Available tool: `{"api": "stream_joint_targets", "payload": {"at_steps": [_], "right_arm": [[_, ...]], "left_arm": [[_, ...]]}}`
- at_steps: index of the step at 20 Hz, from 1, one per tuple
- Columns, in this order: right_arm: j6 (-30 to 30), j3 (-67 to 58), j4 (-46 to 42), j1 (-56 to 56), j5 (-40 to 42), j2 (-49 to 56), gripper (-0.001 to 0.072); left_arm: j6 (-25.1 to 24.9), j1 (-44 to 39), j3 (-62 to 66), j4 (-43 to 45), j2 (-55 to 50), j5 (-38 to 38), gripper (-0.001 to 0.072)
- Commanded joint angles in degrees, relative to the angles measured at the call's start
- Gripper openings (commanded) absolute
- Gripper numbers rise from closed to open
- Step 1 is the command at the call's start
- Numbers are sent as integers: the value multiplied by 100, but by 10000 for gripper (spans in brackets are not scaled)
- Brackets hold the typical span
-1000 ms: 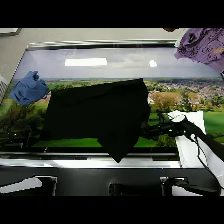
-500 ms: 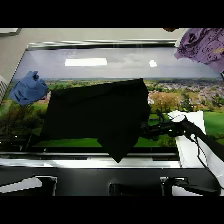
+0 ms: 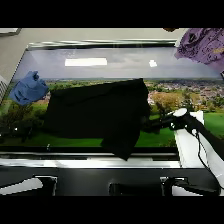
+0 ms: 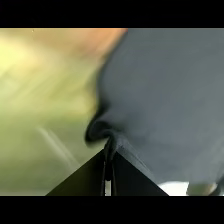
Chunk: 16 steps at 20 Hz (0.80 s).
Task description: Fold the clothes and pants, and hang the long-sleeved shirts on hangers.
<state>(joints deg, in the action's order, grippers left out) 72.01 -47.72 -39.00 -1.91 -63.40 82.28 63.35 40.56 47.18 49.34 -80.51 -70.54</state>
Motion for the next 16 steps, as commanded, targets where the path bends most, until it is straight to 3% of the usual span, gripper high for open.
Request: {"api": "stream_joint_targets", "payload": {"at_steps": [1, 6, 10, 12, 16], "right_arm": [[57, -1355, -155, 2, -195, -4, 23], [435, -4413, -365, 2, -778, -103, 23], [942, -6417, -1019, 2, -911, -748, 23], [1209, -6907, -1416, 2, -844, -1316, 24], [1633, -6951, -2184, 2, -424, -2570, 24]], "left_arm": [[286, -855, 883, -415, 208, 304, 10], [957, -1784, 3941, -299, 756, 400, 10], [1810, -1799, 6485, 1025, 1342, 590, 10], [2184, -1801, 7114, 1856, 1744, 595, 10], [2634, -1801, 6992, 2896, 2782, 520, 11]]}}
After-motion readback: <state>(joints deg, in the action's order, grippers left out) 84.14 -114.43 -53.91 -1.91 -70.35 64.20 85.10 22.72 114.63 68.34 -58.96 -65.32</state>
